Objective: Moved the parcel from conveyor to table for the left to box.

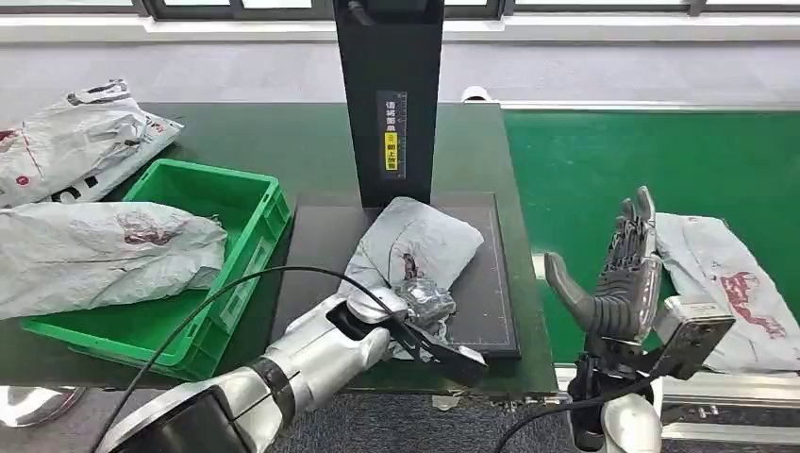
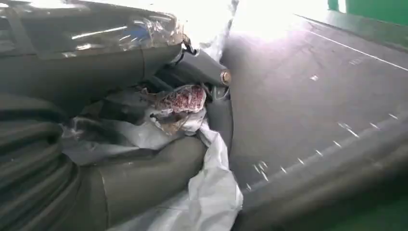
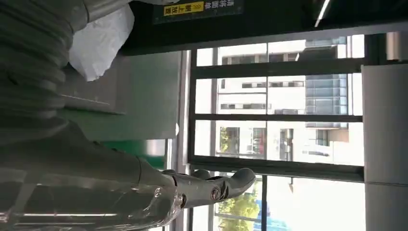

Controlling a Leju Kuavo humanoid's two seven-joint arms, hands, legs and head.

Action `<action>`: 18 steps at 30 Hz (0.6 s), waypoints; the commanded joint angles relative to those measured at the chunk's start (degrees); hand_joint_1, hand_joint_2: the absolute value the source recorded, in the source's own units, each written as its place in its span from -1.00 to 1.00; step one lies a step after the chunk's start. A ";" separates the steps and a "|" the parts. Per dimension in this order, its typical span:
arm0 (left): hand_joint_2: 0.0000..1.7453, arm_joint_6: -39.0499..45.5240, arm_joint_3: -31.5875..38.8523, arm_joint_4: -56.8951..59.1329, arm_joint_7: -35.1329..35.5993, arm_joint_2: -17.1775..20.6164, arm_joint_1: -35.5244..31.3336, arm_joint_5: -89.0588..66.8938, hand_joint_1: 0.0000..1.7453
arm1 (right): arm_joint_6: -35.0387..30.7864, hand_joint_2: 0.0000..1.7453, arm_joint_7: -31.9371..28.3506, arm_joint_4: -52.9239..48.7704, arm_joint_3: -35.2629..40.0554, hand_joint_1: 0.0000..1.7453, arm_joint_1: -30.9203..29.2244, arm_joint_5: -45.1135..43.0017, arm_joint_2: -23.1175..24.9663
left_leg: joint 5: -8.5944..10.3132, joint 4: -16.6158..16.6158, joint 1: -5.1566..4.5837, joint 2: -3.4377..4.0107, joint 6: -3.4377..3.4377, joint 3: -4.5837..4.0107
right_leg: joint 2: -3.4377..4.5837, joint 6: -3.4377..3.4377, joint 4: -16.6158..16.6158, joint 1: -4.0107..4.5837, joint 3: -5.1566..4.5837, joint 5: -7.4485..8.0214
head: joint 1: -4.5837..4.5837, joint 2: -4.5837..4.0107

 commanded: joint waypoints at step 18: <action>1.00 22.02 30.37 -26.62 6.30 8.60 -3.21 5.08 1.00 | -5.03 1.00 -0.39 -4.07 -4.48 -1.00 2.35 -0.93 1.07 | -0.03 -0.07 0.04 0.16 -0.02 0.09 | 0.11 -0.06 -0.07 0.05 0.08 0.02 | 0.00 0.00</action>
